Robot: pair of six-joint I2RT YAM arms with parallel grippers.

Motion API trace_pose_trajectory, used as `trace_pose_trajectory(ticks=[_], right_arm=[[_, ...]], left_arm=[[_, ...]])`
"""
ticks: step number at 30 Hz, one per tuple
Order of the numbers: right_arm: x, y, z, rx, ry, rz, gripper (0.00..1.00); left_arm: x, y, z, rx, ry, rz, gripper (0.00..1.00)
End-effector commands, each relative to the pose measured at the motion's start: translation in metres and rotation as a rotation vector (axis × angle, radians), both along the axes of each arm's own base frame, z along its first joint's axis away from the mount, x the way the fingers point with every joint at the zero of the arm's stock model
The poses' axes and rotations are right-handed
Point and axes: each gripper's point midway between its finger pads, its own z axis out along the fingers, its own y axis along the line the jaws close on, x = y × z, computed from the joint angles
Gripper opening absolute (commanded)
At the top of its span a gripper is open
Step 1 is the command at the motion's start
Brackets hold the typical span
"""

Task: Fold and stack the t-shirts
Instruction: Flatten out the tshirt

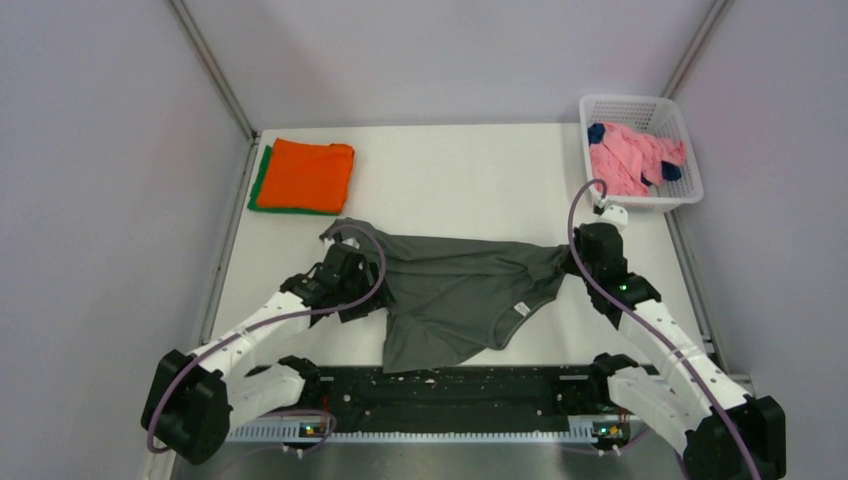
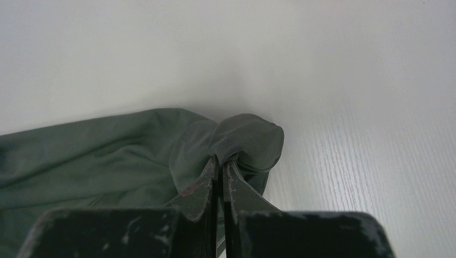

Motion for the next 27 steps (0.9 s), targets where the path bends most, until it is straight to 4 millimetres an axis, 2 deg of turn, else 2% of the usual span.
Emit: trace_pose_trajectory(ticks=[1,4,7,11,16,21,25,27], right_arm=[[0.002,0.000,0.009,0.025,-0.038,-0.005,0.00],[0.002,0.000,0.008,0.020,-0.036,-0.007,0.00],[0.002,-0.002,0.008,0.015,-0.037,-0.012,0.00],[0.001,-0.003,0.007,0.012,-0.033,-0.015,0.00],[0.001,-0.003,0.005,0.008,-0.029,-0.016,0.00],[0.001,-0.003,0.005,0.005,-0.028,-0.016,0.00],[0.002,-0.003,0.006,0.006,-0.030,-0.016,0.00],[0.001,-0.003,0.005,0.005,-0.027,-0.015,0.00]], left_arm=[[0.028,-0.026,0.009,-0.097,-0.067,-0.004,0.65],[0.030,-0.030,-0.002,-0.087,-0.023,-0.013,0.53],[0.029,-0.030,-0.014,-0.067,0.018,-0.014,0.45],[0.028,-0.034,-0.016,-0.082,0.031,-0.027,0.33],[0.032,-0.036,-0.004,-0.100,0.000,-0.023,0.23],[0.031,-0.028,0.012,-0.069,-0.029,-0.011,0.19],[0.030,-0.028,0.026,-0.086,-0.059,-0.015,0.00],[0.030,-0.032,0.033,-0.117,-0.086,-0.034,0.00]])
